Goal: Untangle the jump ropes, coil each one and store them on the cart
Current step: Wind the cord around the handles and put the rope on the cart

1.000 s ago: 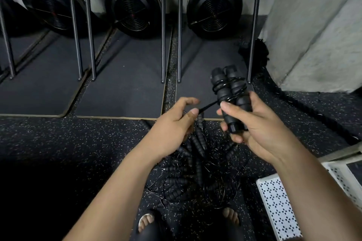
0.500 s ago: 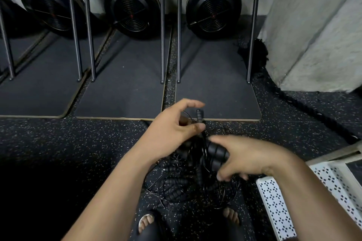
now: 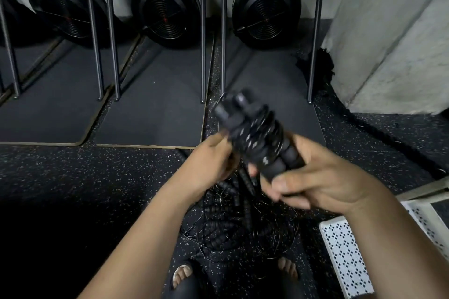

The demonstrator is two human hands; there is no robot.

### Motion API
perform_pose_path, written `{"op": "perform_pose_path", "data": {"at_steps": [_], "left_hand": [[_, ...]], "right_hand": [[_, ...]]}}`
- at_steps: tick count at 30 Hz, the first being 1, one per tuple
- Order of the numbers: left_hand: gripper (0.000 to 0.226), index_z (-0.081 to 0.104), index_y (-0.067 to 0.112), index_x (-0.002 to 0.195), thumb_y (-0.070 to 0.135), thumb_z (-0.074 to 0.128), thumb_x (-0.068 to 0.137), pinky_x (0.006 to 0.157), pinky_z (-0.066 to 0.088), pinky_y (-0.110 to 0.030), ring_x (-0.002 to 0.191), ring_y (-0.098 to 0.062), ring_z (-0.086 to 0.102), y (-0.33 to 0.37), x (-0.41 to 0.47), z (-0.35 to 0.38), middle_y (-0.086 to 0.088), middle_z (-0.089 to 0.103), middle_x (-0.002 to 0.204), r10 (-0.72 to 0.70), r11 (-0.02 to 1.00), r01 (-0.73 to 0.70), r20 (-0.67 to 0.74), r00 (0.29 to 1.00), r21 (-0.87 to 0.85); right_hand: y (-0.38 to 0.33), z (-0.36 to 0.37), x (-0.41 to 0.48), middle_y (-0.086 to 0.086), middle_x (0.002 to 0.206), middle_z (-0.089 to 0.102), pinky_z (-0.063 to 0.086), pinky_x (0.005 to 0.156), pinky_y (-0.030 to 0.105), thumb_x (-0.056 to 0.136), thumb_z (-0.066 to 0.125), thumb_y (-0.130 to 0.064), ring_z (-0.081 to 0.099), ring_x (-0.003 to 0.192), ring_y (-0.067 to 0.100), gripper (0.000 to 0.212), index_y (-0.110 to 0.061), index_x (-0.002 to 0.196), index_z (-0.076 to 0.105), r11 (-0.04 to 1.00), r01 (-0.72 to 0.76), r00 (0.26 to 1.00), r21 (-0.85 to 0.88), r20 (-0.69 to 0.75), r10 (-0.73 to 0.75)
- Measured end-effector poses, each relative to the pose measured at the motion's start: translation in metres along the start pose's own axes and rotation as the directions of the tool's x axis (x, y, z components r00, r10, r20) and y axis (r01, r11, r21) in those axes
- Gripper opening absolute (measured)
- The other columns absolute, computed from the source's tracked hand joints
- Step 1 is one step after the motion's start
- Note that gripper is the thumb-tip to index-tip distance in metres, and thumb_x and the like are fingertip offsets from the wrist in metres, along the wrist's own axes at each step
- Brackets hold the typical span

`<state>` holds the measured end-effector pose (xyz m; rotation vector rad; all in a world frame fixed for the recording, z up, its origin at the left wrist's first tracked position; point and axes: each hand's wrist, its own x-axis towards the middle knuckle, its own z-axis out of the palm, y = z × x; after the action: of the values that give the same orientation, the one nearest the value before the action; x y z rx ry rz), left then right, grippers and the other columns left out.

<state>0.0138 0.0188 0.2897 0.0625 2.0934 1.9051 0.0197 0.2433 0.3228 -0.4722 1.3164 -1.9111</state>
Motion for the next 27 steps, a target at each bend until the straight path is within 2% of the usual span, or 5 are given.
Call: {"op": "perform_pose_path", "data": {"at_steps": [4,7,12,21,27], "left_hand": [[0.038,0.067,0.04,0.106,0.071,0.044,0.104,0.053,0.027,-0.034,0.055,-0.014,0.036,-0.003,0.005,0.003,0.006,0.043,0.066,-0.004,0.995,0.003,0.009,1.0,0.101],[0.018,0.06,0.042,0.119,0.055,0.055,0.107,0.057,0.035,-0.035,0.053,-0.005,0.043,-0.012,0.01,0.0,0.018,0.05,0.055,0.046,0.955,-0.038,-0.022,0.999,0.294],[0.037,0.05,0.045,0.133,0.04,0.069,0.102,0.051,0.035,-0.029,0.049,-0.014,0.042,-0.007,0.006,0.001,0.01,0.05,0.056,0.063,0.915,-0.051,-0.016,0.998,0.4],[0.057,0.056,0.049,0.13,0.021,0.086,0.09,0.047,0.034,-0.023,0.051,-0.014,0.039,-0.004,0.003,-0.002,0.007,0.049,0.06,0.062,0.947,-0.077,0.059,0.996,0.313],[0.058,0.063,0.047,0.13,0.032,0.092,0.082,0.055,0.04,-0.022,0.059,-0.012,0.043,0.002,0.0,-0.011,0.004,0.046,0.067,0.09,0.978,-0.108,0.108,0.99,0.176]], "right_hand": [[-0.002,-0.001,0.009,0.016,0.116,0.072,0.042,0.045,0.023,0.086,0.077,0.005,0.066,0.078,0.021,0.053,-0.007,0.133,0.055,0.991,0.126,0.89,0.032,-0.445,-0.099],[0.003,-0.008,0.012,0.015,0.114,0.072,0.045,0.048,0.026,0.085,0.083,-0.006,0.069,0.081,0.021,0.053,-0.011,0.129,0.053,0.996,0.062,0.766,-0.059,-0.637,-0.086],[0.022,-0.016,0.018,0.017,0.106,0.074,0.051,0.046,0.033,0.09,0.084,-0.006,0.072,0.072,0.023,0.054,-0.01,0.125,0.043,0.935,-0.254,0.645,-0.248,-0.763,-0.027],[0.036,-0.012,0.009,0.003,0.093,0.075,0.046,0.043,0.027,0.089,0.084,-0.005,0.071,0.069,0.018,0.052,-0.028,0.116,0.046,0.56,-0.644,0.762,-0.521,-0.502,0.41],[0.012,0.003,0.002,0.009,0.096,0.079,0.04,0.045,0.022,0.089,0.085,-0.005,0.071,0.078,0.02,0.067,-0.022,0.142,0.048,0.697,-0.519,0.836,-0.495,-0.124,0.534]]}}
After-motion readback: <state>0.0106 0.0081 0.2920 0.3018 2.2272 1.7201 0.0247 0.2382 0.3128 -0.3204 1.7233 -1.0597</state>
